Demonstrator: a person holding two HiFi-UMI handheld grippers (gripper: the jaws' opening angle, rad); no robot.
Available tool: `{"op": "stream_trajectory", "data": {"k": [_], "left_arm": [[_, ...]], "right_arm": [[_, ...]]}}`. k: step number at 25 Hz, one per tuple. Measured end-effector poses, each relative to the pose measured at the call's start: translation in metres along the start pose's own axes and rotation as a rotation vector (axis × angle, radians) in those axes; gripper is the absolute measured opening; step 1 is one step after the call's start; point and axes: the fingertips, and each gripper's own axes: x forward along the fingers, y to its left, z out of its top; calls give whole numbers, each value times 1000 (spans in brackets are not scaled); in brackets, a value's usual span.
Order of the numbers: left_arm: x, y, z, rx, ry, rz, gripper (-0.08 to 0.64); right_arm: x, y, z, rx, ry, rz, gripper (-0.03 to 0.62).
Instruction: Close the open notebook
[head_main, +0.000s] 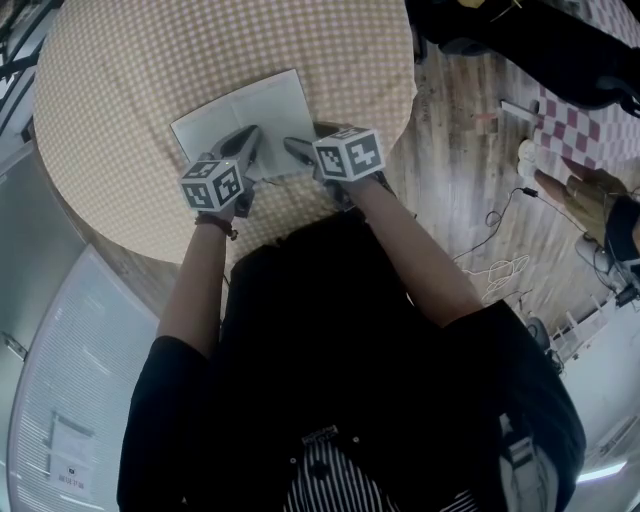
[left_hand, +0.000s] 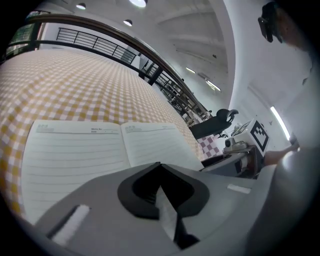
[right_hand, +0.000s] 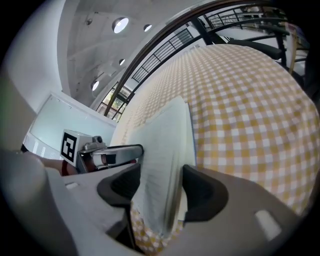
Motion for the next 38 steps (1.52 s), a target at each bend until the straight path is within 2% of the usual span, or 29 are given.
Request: {"op": "stream_trajectory", "data": {"k": [2,7,12,16,19,23,29,38], "left_arm": [[-5,-2,2,-8,-18,-19,3],[-22,-3,7,28,-42,0,4],[-54,4,13,-15,-105,-11,4],[-73,12,11,-42,-127,-34,5],[-88,22,6,-61,-142,-49,5],[-101,24,-2,-39,-140,-74,5],[-117,31,-9,-30,-129,-80,5],[-177,70,-37,-117,-176,-68,5]], "right_arm": [[-2,18,2,-17,-4,32,256],[-2,58,3,-82,-13,70,256],[-7,112,10,-187,-65,117,256],[-7,148,9,-198,-110,171,256],[4,176,-3,-229,-124,181,256],[23,198,-30,-274,-91,158,244],[49,205,-42,-260,-75,113,244],[86,234,-78,-317,12,3,244]]}}
